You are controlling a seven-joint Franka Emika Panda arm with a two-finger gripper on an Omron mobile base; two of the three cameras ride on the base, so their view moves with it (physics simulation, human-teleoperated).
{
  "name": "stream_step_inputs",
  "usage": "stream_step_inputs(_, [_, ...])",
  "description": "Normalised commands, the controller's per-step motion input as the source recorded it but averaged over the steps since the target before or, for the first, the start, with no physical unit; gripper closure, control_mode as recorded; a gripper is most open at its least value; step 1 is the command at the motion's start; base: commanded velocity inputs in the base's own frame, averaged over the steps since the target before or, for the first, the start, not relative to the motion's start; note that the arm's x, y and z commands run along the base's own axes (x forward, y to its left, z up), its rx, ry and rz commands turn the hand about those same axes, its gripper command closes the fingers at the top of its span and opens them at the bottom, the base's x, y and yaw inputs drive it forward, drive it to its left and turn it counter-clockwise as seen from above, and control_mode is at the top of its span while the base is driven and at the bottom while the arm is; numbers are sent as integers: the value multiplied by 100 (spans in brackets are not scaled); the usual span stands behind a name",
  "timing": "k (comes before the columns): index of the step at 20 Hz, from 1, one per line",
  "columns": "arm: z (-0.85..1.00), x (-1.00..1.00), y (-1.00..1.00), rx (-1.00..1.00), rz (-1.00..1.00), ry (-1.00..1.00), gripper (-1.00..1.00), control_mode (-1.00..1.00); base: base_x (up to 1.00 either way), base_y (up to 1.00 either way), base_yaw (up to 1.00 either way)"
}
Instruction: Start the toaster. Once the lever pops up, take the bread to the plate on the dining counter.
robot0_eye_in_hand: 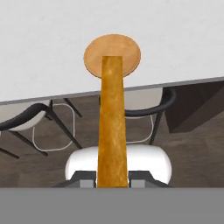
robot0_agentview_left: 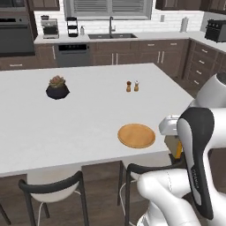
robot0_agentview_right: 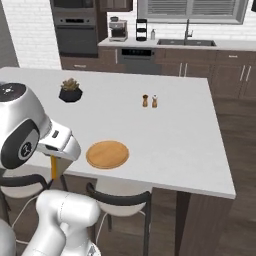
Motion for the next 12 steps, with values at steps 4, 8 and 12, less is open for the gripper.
stream_step_inputs(4, [0, 0, 0, 0, 0, 0, 100, 100, 47, 0, -7])
stream_step_inputs(8, [0, 0, 0, 0, 0, 0, 100, 100, 48, 0, -12])
stream_step_inputs(12, [0, 0, 0, 0, 0, 0, 100, 100, 53, 0, -6])
